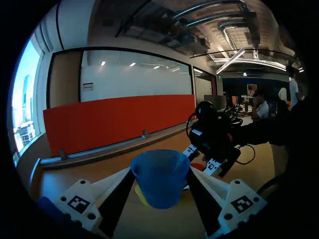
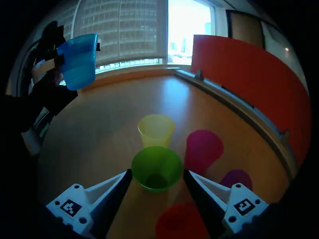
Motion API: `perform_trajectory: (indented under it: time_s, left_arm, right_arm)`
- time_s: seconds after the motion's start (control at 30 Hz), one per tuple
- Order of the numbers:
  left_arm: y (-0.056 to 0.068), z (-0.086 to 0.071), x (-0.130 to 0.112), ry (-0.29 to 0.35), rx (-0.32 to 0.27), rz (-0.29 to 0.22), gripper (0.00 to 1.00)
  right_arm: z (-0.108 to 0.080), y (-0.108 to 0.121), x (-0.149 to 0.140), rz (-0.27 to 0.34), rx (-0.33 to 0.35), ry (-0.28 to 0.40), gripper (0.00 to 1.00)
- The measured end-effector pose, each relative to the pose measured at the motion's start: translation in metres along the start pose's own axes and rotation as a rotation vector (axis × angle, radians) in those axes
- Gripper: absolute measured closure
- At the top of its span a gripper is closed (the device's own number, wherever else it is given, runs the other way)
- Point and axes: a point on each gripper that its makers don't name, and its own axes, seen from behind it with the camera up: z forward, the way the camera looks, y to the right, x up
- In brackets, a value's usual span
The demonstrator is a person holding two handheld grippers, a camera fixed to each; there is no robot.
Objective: Pour water
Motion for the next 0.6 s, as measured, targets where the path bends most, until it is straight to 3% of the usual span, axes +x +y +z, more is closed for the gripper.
perform_trajectory:
  time_s: [0.6]
  left_arm:
    - [-0.003,-0.001,-0.004,-0.006,-0.003,0.000,0.14]
  right_arm:
    - [0.021,-0.001,0.000,0.005,0.003,-0.012,0.01]
